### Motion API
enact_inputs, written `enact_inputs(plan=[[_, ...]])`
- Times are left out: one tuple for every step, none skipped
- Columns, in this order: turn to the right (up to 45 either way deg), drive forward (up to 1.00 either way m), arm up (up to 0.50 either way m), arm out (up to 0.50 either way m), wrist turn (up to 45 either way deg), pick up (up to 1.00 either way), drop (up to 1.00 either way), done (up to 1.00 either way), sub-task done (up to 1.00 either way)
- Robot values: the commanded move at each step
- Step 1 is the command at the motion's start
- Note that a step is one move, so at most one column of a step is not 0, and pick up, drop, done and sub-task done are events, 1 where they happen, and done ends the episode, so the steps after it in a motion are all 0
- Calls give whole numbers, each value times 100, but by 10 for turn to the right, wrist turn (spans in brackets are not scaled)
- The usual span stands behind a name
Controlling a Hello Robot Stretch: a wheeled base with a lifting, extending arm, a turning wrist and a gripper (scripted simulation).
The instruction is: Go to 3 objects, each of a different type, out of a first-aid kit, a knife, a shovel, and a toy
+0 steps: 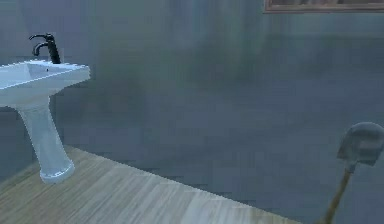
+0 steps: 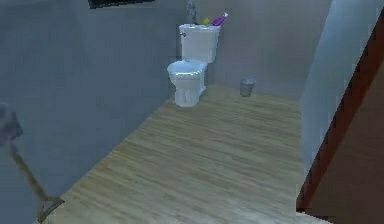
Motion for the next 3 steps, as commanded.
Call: enact_inputs(plan=[[0,75,0,0,0,0,0,0,0],[450,0,0,0,0,0,0,0,0],[300,0,0,0,0,0,0,0,0]])
